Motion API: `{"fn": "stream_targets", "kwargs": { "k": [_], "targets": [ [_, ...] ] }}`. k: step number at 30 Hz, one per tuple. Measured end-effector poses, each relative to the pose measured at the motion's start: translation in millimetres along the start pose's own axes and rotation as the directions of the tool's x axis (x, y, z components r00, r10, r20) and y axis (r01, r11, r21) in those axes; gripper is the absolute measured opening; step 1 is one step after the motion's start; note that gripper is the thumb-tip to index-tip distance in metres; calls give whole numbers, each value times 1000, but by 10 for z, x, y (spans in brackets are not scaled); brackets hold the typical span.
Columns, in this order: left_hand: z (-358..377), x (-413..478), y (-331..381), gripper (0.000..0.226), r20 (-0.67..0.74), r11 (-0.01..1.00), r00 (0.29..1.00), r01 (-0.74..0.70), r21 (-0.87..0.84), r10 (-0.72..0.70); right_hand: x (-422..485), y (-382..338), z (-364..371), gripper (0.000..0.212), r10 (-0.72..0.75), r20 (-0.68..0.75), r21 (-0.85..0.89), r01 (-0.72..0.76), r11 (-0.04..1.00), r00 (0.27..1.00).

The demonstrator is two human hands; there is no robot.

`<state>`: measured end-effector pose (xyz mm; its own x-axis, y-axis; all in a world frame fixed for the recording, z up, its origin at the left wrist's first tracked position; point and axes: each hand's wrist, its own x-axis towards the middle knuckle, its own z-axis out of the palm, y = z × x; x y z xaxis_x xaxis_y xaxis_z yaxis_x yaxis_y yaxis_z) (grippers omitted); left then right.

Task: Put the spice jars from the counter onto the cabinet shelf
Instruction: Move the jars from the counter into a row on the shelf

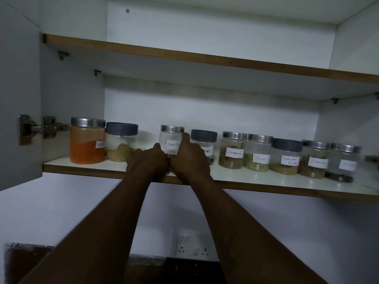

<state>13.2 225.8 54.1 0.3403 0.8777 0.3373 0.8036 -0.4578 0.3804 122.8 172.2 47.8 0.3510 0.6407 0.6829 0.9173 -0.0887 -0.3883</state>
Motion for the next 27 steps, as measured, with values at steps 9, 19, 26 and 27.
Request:
{"fn": "stream_targets", "kwargs": {
  "k": [9, 19, 26, 27],
  "targets": [
    [80, 146, -32, 60, 74, 993, 995, -68, 99, 61, 7, -9, -9, 82, 122, -96, -2, -123, 992, 988],
    [72, -49, -26, 42, -145, 992, 986, -70, 104, 85, -48, -31, -71, 54, 71, -149, -38, -77, 996, 986],
    [30, -98, -34, 35, -136, 995, 989, -54, 82, 65, -60, -77, -90, 57, 97, -150, -87, -111, 990, 984],
    [25, -103, -35, 35, -133, 995, 989, -54, 81, 64, -58, -83, -90, 58, 104, -144, -93, -118, 989, 984]
  ]
}}
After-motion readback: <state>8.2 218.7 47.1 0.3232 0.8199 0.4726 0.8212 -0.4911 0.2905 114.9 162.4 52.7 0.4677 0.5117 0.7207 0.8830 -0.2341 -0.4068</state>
